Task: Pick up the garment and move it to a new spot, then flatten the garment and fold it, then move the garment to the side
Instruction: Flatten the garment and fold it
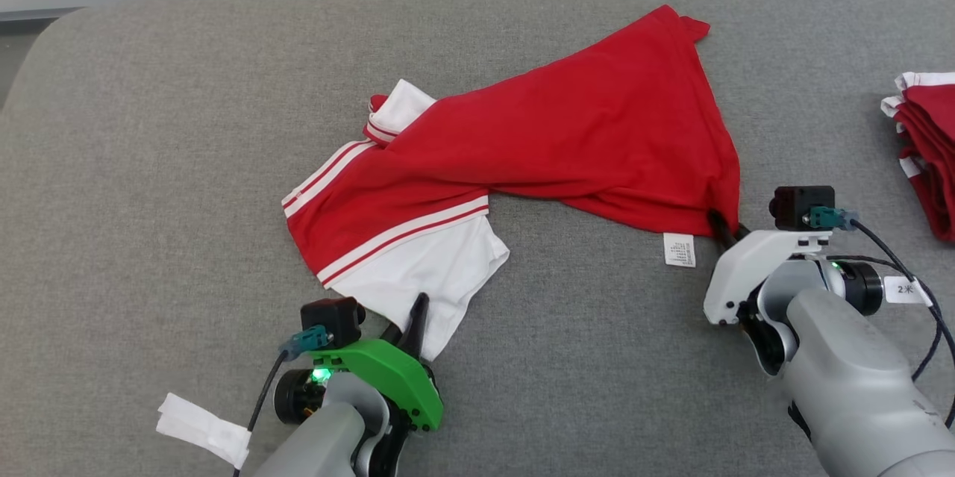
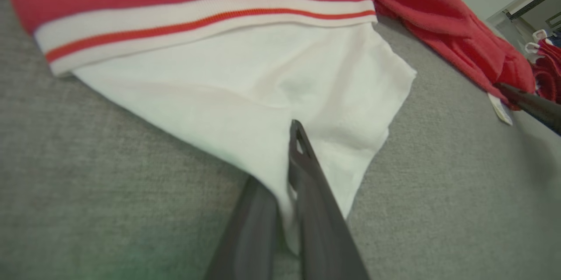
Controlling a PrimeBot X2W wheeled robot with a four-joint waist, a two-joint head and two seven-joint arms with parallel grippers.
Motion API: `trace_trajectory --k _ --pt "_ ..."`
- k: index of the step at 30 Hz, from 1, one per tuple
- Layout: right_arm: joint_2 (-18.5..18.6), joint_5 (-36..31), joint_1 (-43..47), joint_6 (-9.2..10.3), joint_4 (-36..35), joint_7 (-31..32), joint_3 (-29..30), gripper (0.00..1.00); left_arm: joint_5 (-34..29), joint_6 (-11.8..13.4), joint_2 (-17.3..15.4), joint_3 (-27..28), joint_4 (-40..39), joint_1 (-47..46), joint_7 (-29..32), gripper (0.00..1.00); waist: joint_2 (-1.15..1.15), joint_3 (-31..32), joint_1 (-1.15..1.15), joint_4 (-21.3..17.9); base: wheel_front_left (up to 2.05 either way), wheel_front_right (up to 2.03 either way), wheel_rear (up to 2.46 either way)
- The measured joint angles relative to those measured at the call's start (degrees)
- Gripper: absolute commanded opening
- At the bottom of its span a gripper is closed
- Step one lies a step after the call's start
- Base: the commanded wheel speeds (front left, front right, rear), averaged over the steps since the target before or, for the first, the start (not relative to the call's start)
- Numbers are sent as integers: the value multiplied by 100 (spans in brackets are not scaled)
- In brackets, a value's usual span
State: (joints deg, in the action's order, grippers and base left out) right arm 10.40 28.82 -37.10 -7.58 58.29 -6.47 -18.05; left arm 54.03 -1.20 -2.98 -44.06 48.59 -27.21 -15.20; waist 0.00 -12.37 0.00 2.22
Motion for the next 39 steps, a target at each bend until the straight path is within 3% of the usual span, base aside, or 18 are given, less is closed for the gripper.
trace_trajectory --k 6,11,19,22,27,33,39 --pt "226 145 257 3 -409 -465 -15 0 -681 -144 -167 1356 -1380 348 5 0 0 185 0 43 0 0 0" --pt "446 192 350 3 -1196 -601 -99 0 -935 -394 -120 2281 -2614 821 7 0 0 360 0 24 0 0 0" --pt "840 416 381 3 -3352 -14 -127 0 -604 -547 -219 2568 -4084 660 159 0 0 496 0 -181 0 0 0" --pt "1025 671 309 4 -4334 423 81 0 -353 -558 -405 2707 -4690 241 559 0 0 465 0 -280 0 0 0" --pt "1172 864 -292 4 -5499 1283 568 0 -85 -318 -783 2919 -5291 -729 1470 0 0 233 0 -408 0 0 0" --pt "872 942 -1389 9 -5661 1868 1307 0 38 120 -931 3296 -5323 -2071 1974 0 0 -232 0 -559 0 0 0" --pt "342 467 -2455 9 -4670 1796 1746 0 -365 164 -1171 3450 -4785 -3531 1856 0 0 -917 0 -726 0 0 0"
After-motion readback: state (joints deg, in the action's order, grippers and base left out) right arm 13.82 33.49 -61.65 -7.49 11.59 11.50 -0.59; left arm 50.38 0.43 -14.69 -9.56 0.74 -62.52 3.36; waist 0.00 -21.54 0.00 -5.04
